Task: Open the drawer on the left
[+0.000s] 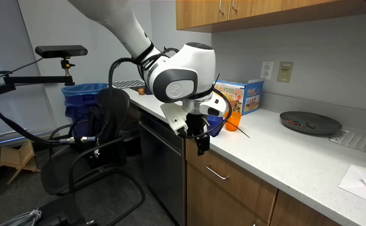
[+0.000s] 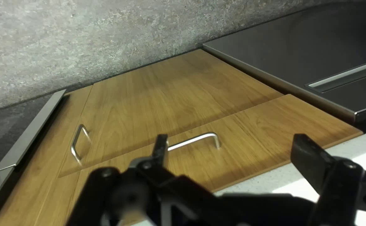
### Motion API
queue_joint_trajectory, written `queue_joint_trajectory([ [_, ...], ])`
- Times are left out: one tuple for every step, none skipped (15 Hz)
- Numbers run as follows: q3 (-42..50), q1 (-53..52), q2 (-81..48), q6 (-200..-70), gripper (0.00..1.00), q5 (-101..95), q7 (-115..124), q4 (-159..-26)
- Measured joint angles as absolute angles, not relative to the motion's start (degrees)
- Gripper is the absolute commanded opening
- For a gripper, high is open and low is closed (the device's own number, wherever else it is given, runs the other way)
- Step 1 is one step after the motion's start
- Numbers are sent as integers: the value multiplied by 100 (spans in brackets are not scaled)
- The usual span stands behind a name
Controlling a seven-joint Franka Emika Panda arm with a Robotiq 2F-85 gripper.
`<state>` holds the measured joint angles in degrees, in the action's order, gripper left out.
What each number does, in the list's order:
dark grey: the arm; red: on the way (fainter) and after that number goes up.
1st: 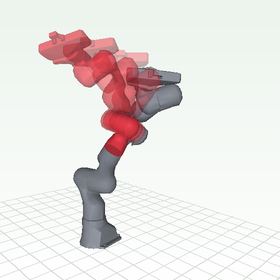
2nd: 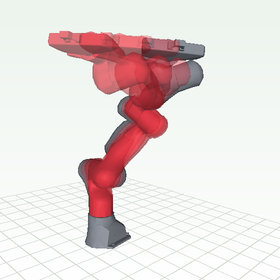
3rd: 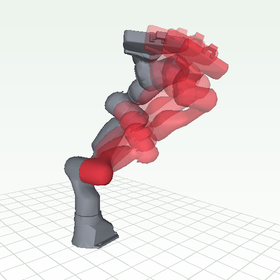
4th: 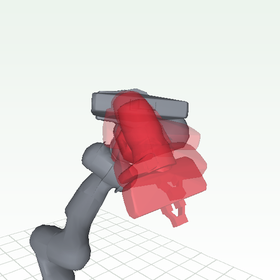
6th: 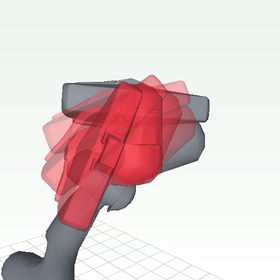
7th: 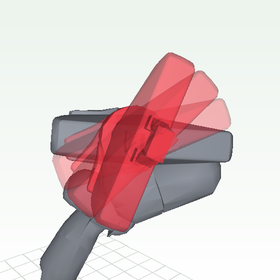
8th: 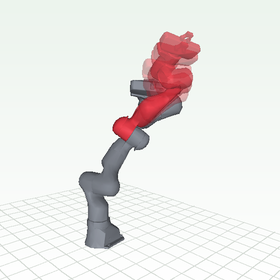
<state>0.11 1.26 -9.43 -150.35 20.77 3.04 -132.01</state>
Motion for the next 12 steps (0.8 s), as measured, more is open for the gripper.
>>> queue_joint_trajectory([
  [15,151,-1036,-15114,100,2165,392,-13173],
  [18,196,-1149,-15207,100,2303,450,-13142],
  [20,258,-1280,-15294,100,2453,483,-13102],
  [24,332,-1420,-15360,100,2583,497,-13053],
  [25,420,-1574,-15414,100,2706,505,-12991],
  [26,513,-1735,-15433,100,2813,507,-12914],
  [28,607,-1903,-15437,100,2895,512,-12825],
  [28,702,-2090,-15437,100,2972,518,-12714],
  [25,790,-2287,-15438,100,3050,522,-12584],
  [15,871,-2493,-15438,100,3130,523,-12433],
  [-6,948,-2710,-15439,100,3223,526,-12264],
  [-35,1014,-2912,-15439,100,3310,532,-12095],
])
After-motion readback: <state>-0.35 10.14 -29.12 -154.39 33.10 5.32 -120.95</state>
